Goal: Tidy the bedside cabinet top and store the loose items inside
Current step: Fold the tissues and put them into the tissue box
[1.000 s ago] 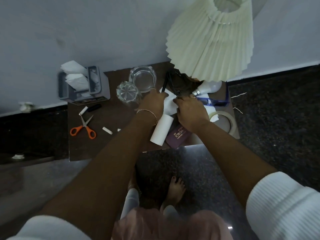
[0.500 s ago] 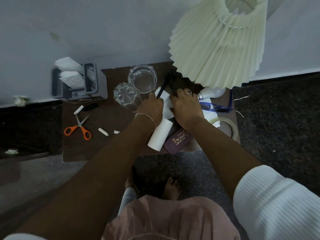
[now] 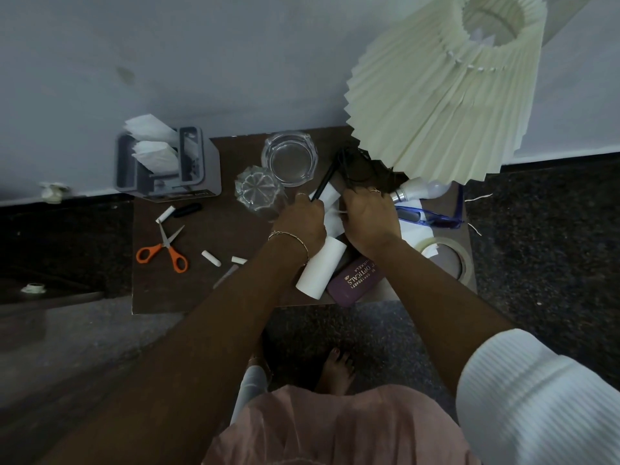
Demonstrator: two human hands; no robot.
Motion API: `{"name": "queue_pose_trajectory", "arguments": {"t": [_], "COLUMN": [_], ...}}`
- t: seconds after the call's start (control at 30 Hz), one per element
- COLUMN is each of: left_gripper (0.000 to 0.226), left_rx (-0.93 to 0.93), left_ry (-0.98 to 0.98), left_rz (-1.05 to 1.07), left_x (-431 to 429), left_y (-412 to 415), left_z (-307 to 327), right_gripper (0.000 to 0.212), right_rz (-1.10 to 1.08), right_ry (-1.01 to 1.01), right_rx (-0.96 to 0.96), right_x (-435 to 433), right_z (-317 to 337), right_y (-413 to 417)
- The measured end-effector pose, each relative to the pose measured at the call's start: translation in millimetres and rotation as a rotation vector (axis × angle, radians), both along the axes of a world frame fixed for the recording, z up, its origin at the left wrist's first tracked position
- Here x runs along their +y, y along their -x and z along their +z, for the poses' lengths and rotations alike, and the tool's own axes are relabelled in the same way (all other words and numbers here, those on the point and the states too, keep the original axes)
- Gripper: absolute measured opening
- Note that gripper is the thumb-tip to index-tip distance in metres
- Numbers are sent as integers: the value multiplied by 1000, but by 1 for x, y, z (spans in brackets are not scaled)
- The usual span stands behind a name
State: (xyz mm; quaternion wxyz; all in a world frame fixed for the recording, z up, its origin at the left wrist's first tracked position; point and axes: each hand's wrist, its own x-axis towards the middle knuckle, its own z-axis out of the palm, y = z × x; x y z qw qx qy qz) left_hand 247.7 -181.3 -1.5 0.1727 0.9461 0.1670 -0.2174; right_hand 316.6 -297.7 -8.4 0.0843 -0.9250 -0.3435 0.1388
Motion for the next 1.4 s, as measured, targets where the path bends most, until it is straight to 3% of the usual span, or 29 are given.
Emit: {"name": "queue_pose_trajectory", "arguments": {"t": [0.27, 0.6, 0.73, 0.83, 1.07, 1.4], "left_gripper": [37, 36, 36, 45, 61, 52], "left_rx": [45, 80, -148, -265, -62, -48], "left_ry": [7, -23, -61, 40, 73, 62], "left_rz": [33, 71, 191, 271, 281, 358], "left_x": [-2, -5, -16, -30, -37, -27], "left_y": [11, 25, 34, 46, 74, 71], "left_z": [11, 19, 29, 28, 5, 6], "right_gripper": [18, 14, 16, 14, 13, 13], "right_rz": [-231, -396, -407, -408, -398, -653], "right_ry": [-205, -353, -384, -400, -439, -643], "right_rx": [232, 249, 247, 245, 216, 324], "right_x": [-19, -19, -17, -15, -12, -13], "right_z": [8, 9, 8, 6, 8, 25], "right_y": [13, 21, 21, 22, 19, 16]}}
